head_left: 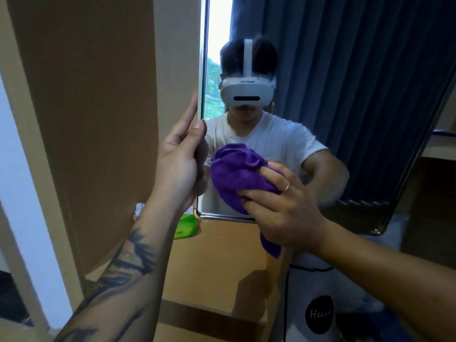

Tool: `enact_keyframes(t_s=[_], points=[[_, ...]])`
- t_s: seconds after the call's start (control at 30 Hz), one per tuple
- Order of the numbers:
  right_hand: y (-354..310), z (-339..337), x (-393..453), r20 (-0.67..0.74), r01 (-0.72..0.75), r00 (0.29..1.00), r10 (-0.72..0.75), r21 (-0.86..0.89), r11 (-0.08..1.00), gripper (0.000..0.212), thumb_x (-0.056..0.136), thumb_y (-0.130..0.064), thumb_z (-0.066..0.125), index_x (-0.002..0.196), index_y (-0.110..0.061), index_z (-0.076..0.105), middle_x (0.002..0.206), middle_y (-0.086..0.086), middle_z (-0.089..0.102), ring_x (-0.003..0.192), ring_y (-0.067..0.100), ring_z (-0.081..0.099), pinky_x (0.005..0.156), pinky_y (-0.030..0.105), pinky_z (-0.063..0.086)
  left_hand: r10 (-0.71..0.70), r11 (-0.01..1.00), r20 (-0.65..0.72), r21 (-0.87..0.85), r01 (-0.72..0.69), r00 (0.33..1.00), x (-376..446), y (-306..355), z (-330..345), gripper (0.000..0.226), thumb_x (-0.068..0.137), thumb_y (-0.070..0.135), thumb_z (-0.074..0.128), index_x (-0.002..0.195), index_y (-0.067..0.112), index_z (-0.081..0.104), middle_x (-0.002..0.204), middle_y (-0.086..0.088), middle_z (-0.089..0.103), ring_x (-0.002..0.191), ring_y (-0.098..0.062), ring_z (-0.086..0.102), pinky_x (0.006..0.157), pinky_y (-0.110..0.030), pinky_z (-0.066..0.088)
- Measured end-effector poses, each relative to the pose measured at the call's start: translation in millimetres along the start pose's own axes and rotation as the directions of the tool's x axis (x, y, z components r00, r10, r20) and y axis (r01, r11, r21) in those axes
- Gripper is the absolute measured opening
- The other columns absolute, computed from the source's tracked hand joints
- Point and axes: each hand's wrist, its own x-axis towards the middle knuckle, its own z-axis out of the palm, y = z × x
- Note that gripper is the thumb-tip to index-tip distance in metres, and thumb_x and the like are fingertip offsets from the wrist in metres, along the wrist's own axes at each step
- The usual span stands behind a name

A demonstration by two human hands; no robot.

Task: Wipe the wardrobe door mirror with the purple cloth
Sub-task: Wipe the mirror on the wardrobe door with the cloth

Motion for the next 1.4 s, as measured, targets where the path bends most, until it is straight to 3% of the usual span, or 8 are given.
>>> enact_keyframes(t_s=[0.13, 0.23, 0.53, 0.67, 0.83, 1.03, 1.2, 1.4], points=[[-5.0, -5.5, -21.1, 0.202, 0.207, 0.956, -0.211, 0.042, 0.977, 0.015, 0.102, -0.022, 0.062, 0.094, -0.024, 0.075, 0.118, -0.002, 0.074, 0.123, 0.032, 0.061, 0.115, 0.051, 0.039, 0.04, 0.999, -0.019, -0.003, -0.04, 0.999, 3.3, -5.2, -0.7, 0.041, 0.1, 0.015, 0.059, 0.131, 0.04, 0.067, 0.118, -0.01, 0.067, 0.106, -0.022, 0.064, 0.086, -0.034, 0.049], [13.1, -13.5, -16.2, 0.136, 0.164, 0.978, -0.161, -0.011, 0.986, 0.009, 0.101, -0.022, 0.064, 0.107, -0.024, 0.07, 0.116, -0.001, 0.075, 0.118, 0.032, 0.062, 0.11, 0.051, 0.045, 0.018, 1.0, -0.023, -0.016, -0.018, 1.0, 3.0, -6.3, 0.7, 0.042, 0.103, 0.013, 0.056, 0.135, 0.039, 0.064, 0.095, 0.002, 0.046, 0.073, -0.008, 0.041, 0.061, -0.021, 0.039], [15.1, -22.0, -34.1, 0.184, 0.212, 0.964, -0.194, -0.082, 0.974, 0.018, 0.099, -0.022, 0.066, 0.115, -0.025, 0.075, 0.115, -0.001, 0.075, 0.116, 0.032, 0.055, 0.101, 0.053, 0.051, 0.062, 0.998, -0.085, -0.003, -0.063, 0.994, -0.8, -6.2, 4.5, 0.037, 0.104, 0.012, 0.056, 0.122, 0.04, 0.071, 0.075, 0.011, 0.061, 0.059, 0.002, 0.05, 0.054, -0.013, 0.045], [25.0, -29.3, -40.9, 0.083, -0.025, 0.996, 0.036, -0.13, 0.991, 0.017, 0.101, -0.025, 0.064, 0.11, -0.018, 0.076, 0.115, 0.006, 0.076, 0.117, 0.038, 0.052, 0.103, 0.057, 0.047, 0.058, 0.998, -0.039, 0.0, -0.058, 0.998, 0.7, -8.5, 0.4, 0.039, 0.103, 0.015, 0.058, 0.126, 0.045, 0.069, 0.091, 0.002, 0.05, 0.069, -0.009, 0.043, 0.065, -0.026, 0.036], [27.0, -41.9, -57.8, 0.264, 0.258, 0.935, -0.235, -0.055, 0.965, 0.013, 0.102, -0.021, 0.06, 0.108, -0.025, 0.071, 0.116, -0.001, 0.075, 0.119, 0.033, 0.053, 0.105, 0.054, 0.047, 0.077, 0.996, -0.088, -0.025, -0.08, 0.993, 0.9, -9.1, 4.4, 0.038, 0.103, 0.01, 0.057, 0.12, 0.041, 0.073, 0.085, 0.008, 0.056, 0.067, 0.001, 0.049, 0.064, -0.012, 0.043], [33.6, -49.5, -75.2, 0.073, -0.143, 0.985, 0.157, -0.164, 0.976, 0.015, 0.1, -0.021, 0.06, 0.113, -0.017, 0.067, 0.121, 0.008, 0.069, 0.112, 0.045, 0.06, 0.103, 0.059, 0.045, 0.06, 0.998, -0.058, -0.027, -0.061, 0.997, -2.1, -7.9, 5.3, 0.04, 0.103, 0.013, 0.056, 0.124, 0.044, 0.07, 0.092, 0.002, 0.05, 0.069, -0.006, 0.045, 0.066, -0.026, 0.035], [32.1, -57.9, -95.2, 0.331, 0.22, 0.926, -0.183, -0.08, 0.972, 0.015, 0.106, -0.023, 0.051, 0.115, -0.026, 0.062, 0.126, 0.0, 0.066, 0.124, 0.035, 0.051, 0.108, 0.054, 0.042, 0.077, 0.997, -0.144, -0.01, -0.079, 0.987, -3.8, -4.6, 11.7, 0.039, 0.104, 0.01, 0.054, 0.131, 0.035, 0.065, 0.083, 0.015, 0.066, 0.067, 0.005, 0.058, 0.06, -0.008, 0.044], [37.1, -61.5, -101.4, 0.19, -0.033, 0.98, 0.067, -0.175, 0.984, 0.021, 0.108, -0.026, 0.044, 0.121, -0.022, 0.059, 0.131, 0.004, 0.054, 0.122, 0.041, 0.047, 0.111, 0.057, 0.034, 0.097, 0.995, -0.14, -0.026, -0.101, 0.985, -4.0, -6.4, 12.2, 0.038, 0.104, 0.009, 0.054, 0.128, 0.035, 0.069, 0.086, 0.009, 0.062, 0.069, 0.0, 0.055, 0.066, -0.017, 0.047]])
